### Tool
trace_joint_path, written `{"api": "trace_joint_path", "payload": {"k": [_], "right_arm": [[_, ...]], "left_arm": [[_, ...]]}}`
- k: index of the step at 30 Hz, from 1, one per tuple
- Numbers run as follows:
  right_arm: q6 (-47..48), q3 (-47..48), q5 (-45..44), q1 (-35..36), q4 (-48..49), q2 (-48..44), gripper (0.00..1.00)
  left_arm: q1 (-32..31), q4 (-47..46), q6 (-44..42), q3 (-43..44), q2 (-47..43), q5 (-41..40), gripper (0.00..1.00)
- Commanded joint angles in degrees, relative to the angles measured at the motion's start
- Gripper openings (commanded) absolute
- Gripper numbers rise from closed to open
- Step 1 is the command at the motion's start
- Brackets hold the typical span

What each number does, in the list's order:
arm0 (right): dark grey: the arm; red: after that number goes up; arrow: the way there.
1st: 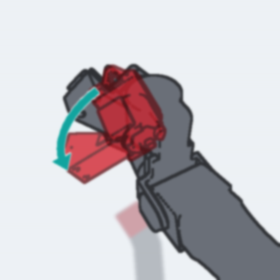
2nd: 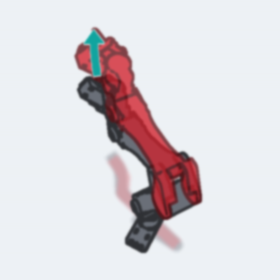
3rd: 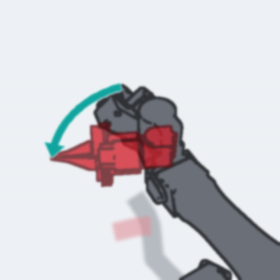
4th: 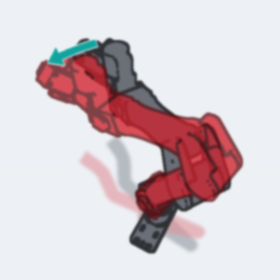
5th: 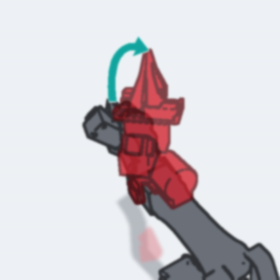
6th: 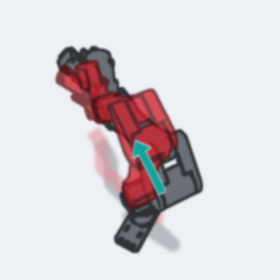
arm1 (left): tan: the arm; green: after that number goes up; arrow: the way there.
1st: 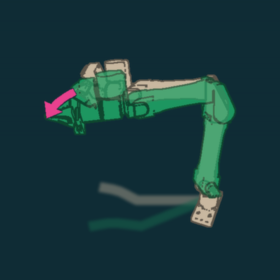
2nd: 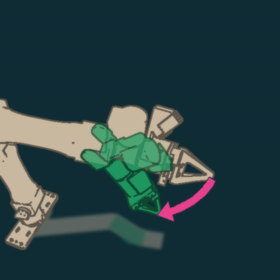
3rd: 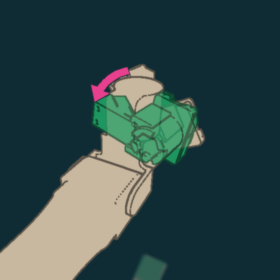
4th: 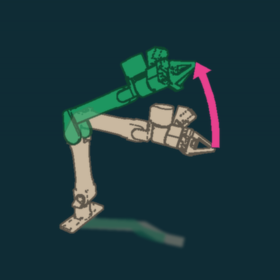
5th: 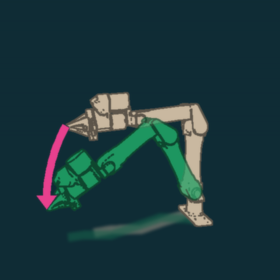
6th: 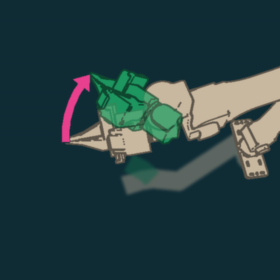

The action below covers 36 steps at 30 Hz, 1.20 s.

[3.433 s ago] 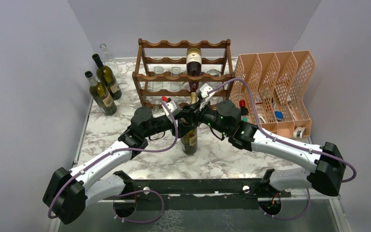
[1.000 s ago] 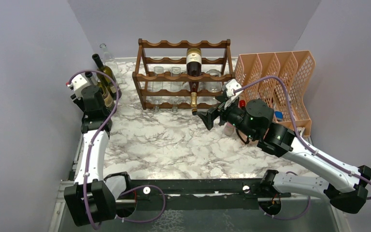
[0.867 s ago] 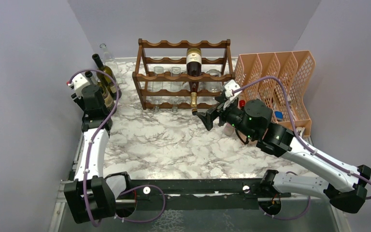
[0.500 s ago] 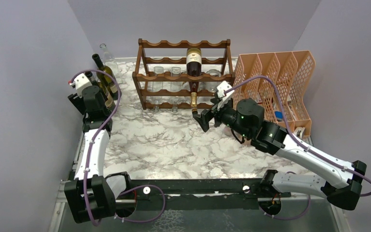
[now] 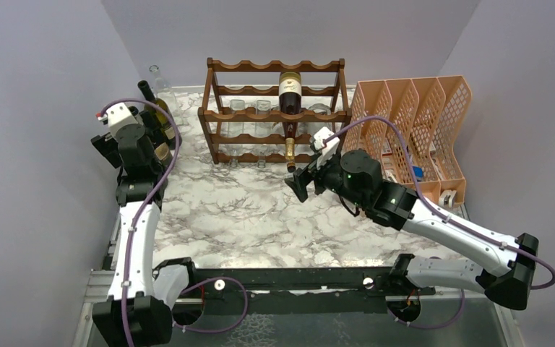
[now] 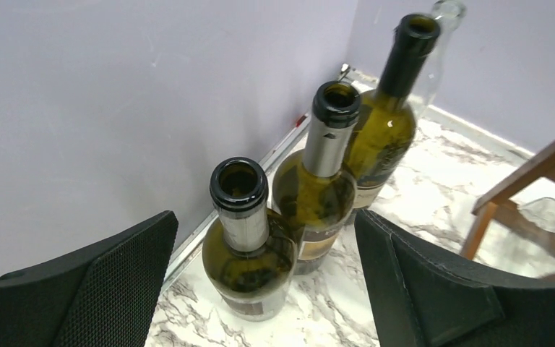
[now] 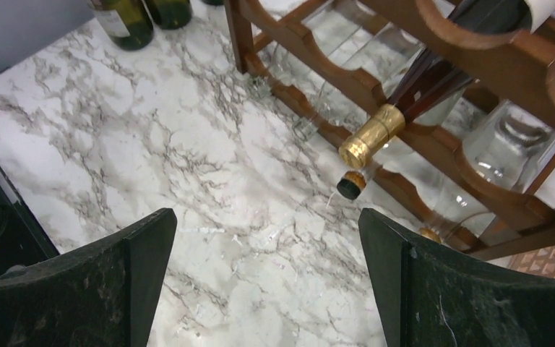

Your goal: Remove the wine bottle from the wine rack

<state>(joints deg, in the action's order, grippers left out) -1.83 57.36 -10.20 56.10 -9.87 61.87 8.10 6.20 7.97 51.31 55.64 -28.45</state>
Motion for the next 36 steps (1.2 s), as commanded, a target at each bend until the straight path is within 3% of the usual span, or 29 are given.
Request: {"api": "trace_joint_path", "payload": {"k": [1,6,8,12,14,16,20,26,30,33,36], "right_arm": [[-2.20,-4.20,1.64,0.22,1.80,1.27,1.00],[-6.42,-7.17,1.83,0.19,3.82,5.19,1.00],[-8.57,-6.00,3.11,0.24,3.47,7.62,1.00],[-14.34,-3.21,5.18,0.19,6.56,10.99,1.00],[-16.18,-2.14,5.75,0.23,9.67,12.94,1.00],[-17.95,0.04,7.46,0.24,11.07,16.34,1.00],[-22.51,5.41,6.82,0.22,9.63,25.21,1.00],[-28.87,11.94,-5.12,0.24,7.89,36.89,0.99],[-29.58,16.17,-8.98,0.24,8.33,44.76,0.90],[-30.54,20.21,-15.68,0.22,6.39,49.78,0.88],[-29.48,20.63,-21.50,0.19,10.28,52.87,0.87]], "left_arm": [[-2.21,8.46,-0.08,3.35,-5.59,0.72,0.99],[-5.52,11.19,-0.92,6.62,-10.09,7.96,0.99],[-6.88,9.57,-2.71,7.77,-10.91,19.62,0.97],[-11.22,-5.87,-6.50,5.44,-9.32,54.17,0.94],[-13.44,-12.69,-3.22,5.46,-6.70,62.66,0.95],[-14.54,-18.32,0.05,6.14,-4.07,65.24,0.94],[-15.60,-19.10,-1.48,7.69,-2.13,54.86,0.93],[-19.78,-13.73,-9.16,3.54,-4.03,18.24,0.94],[-22.05,-18.94,-15.27,-4.20,-6.79,18.17,0.96],[-23.64,-17.72,-15.51,-4.83,-8.02,18.09,0.96],[-24.94,-18.10,-15.53,-5.94,-8.99,16.51,0.96]]}}
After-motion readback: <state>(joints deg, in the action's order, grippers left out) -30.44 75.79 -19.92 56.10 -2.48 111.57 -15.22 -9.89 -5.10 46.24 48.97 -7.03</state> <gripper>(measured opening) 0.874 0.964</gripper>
